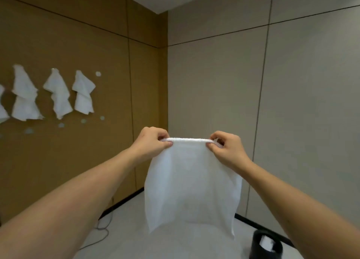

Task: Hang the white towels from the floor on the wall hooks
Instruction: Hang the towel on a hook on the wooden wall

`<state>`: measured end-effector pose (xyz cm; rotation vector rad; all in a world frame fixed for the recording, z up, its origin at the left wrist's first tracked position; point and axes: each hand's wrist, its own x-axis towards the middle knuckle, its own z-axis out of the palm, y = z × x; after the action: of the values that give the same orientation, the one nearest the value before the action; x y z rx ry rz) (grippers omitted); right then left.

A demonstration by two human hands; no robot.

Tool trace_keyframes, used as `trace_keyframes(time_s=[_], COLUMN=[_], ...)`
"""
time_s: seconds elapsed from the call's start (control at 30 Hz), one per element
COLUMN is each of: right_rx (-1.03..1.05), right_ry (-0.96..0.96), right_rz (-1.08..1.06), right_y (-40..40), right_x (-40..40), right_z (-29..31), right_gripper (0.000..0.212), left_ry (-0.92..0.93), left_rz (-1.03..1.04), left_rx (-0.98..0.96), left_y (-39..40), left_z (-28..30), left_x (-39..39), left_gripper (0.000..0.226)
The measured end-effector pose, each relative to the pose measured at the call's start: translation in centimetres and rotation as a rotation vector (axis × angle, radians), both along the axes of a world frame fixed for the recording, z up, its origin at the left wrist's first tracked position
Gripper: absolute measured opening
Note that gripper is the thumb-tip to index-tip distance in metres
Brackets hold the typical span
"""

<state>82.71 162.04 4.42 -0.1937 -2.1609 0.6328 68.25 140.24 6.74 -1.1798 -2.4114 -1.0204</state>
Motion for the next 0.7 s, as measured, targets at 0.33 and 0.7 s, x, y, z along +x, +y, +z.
trace_keyframes(time_s=[0.33, 0.7], right_rx=[0.04, -0.03], right_ry=[-0.009, -0.067], right_rz=[0.294, 0.379], right_y=[-6.4, -12.0], right_x=[-22.0, -46.6], right_z=[2.8, 6.6], right_gripper=[0.012, 0.001], left_ry=[0.072, 0.158], left_rz=[0.371, 0.523], left_rx=[0.023, 0.048], left_y=[-8.3, -13.9], left_z=[3.2, 7.2], left_x=[-14.0, -35.3], left_gripper=[0.016, 0.023])
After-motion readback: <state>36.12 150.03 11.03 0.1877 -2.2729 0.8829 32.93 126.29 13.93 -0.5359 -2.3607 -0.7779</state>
